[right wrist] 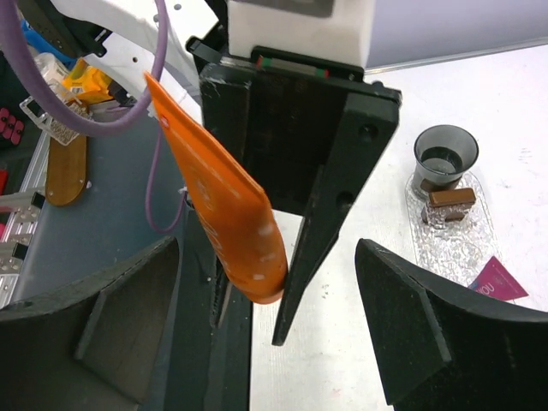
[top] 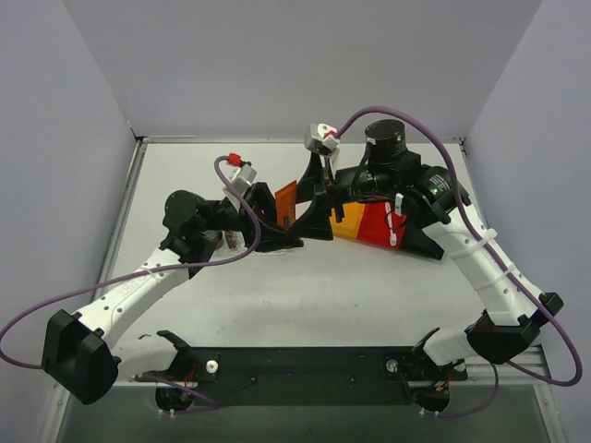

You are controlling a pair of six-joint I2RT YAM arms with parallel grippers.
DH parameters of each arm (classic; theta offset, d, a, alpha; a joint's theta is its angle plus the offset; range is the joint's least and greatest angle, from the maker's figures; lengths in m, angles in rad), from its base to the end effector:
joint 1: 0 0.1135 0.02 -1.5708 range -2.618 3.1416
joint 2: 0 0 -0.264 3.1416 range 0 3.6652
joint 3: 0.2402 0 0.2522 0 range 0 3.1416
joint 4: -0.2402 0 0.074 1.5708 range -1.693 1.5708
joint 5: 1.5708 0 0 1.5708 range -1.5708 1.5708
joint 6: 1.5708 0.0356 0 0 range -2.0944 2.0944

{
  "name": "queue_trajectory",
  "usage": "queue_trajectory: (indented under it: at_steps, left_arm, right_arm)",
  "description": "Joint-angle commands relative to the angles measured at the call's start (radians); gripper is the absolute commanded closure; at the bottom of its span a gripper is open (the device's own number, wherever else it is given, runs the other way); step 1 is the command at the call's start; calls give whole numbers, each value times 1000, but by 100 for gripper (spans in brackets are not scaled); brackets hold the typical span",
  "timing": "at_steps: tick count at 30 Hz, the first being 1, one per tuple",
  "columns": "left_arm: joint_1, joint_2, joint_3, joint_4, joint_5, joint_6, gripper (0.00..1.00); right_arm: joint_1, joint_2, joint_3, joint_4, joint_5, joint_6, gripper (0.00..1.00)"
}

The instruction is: Prepare toiletry sets of a toothbrush and toothpaste on the tray

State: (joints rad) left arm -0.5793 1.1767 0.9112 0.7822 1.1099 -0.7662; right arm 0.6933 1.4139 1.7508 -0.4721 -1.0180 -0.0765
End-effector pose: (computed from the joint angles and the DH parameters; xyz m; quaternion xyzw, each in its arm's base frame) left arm 0.1908 -0.1629 0.3953 0.4135 0.4681 -0.6650 0.4094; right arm 0.1975 0.2035 0.4994 -0.5440 0.4893 0.5241 0.4358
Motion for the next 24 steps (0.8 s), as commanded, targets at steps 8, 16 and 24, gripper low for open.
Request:
queue_trajectory:
  at_steps: [8, 16, 24]
  left_arm:
    - [-8, 12, 11, 54, 24, 5, 100]
    - [-8, 11, 14, 61, 19, -4, 100]
    - [1, -12, 5, 26, 10, 30, 100]
  right_arm:
    - [35, 8, 36, 52, -22, -12, 31]
    - [55, 19, 24, 32, -14, -31, 62]
    - [57, -3, 9, 7, 32, -60, 100]
